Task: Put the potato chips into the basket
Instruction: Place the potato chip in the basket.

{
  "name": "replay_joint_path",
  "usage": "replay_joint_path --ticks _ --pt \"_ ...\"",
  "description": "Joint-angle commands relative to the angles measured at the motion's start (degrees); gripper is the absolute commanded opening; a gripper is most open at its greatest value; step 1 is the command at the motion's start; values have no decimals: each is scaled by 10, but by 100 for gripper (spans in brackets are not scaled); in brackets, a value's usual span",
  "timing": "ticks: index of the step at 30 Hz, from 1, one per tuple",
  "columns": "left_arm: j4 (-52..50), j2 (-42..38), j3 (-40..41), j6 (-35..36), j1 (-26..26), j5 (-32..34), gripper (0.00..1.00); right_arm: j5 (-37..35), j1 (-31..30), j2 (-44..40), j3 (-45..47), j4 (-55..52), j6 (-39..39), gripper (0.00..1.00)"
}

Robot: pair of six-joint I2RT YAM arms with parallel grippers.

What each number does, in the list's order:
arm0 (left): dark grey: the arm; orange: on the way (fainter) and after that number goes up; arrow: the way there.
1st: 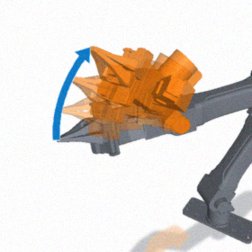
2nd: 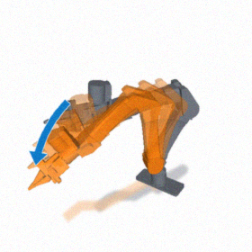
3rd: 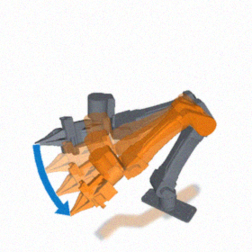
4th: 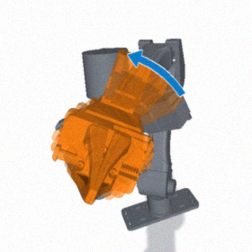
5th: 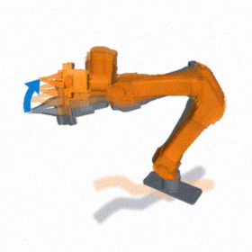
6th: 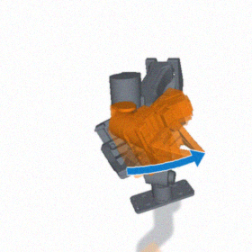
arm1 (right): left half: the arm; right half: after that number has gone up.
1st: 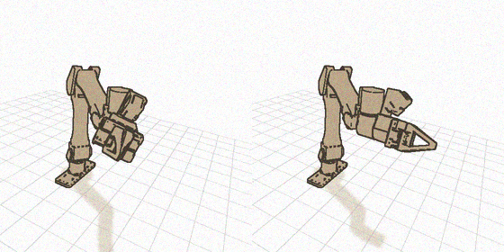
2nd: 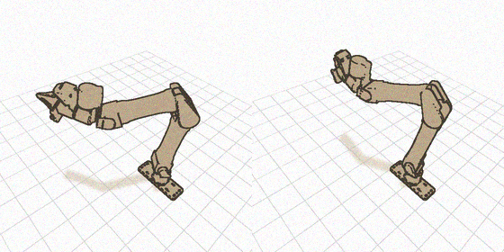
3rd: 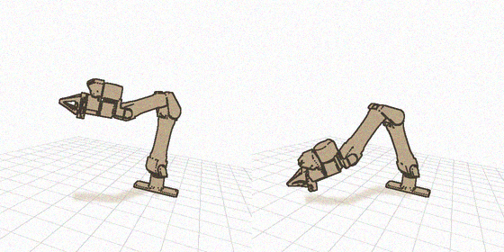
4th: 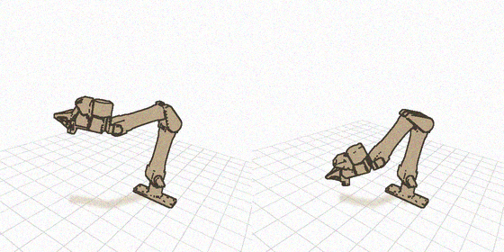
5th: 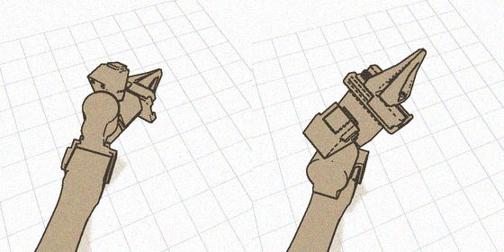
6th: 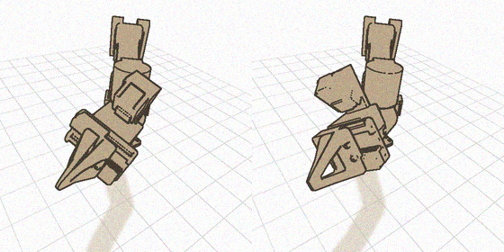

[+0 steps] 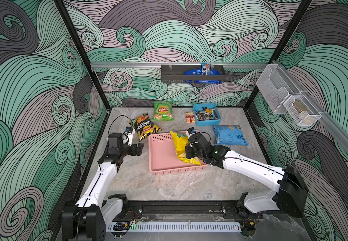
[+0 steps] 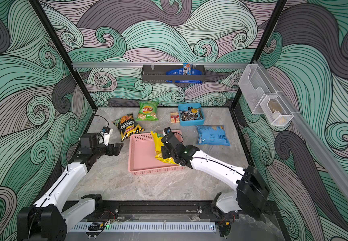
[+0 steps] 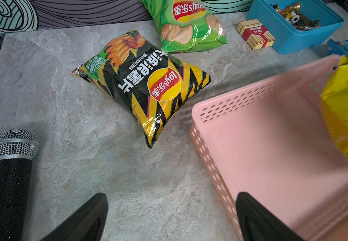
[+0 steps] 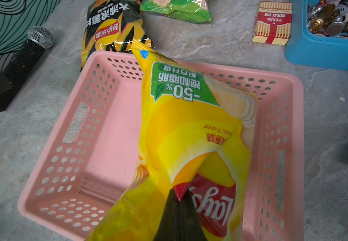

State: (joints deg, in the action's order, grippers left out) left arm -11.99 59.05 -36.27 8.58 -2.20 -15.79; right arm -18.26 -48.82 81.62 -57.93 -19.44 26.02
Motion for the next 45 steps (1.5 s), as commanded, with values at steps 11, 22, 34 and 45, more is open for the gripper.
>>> replay_joint_path --ticks 11,22,34,45 --pt "0 2 3 9 -6 -10 99 -97 21 68 18 42 13 0" --pt "-1 5 2 9 -6 -9 99 -103 25 102 28 41 23 24" --pt "-2 7 2 11 -6 -15 99 18 35 10 0 42 15 50" --pt "-1 5 2 12 -6 -13 99 115 103 108 10 96 14 27"
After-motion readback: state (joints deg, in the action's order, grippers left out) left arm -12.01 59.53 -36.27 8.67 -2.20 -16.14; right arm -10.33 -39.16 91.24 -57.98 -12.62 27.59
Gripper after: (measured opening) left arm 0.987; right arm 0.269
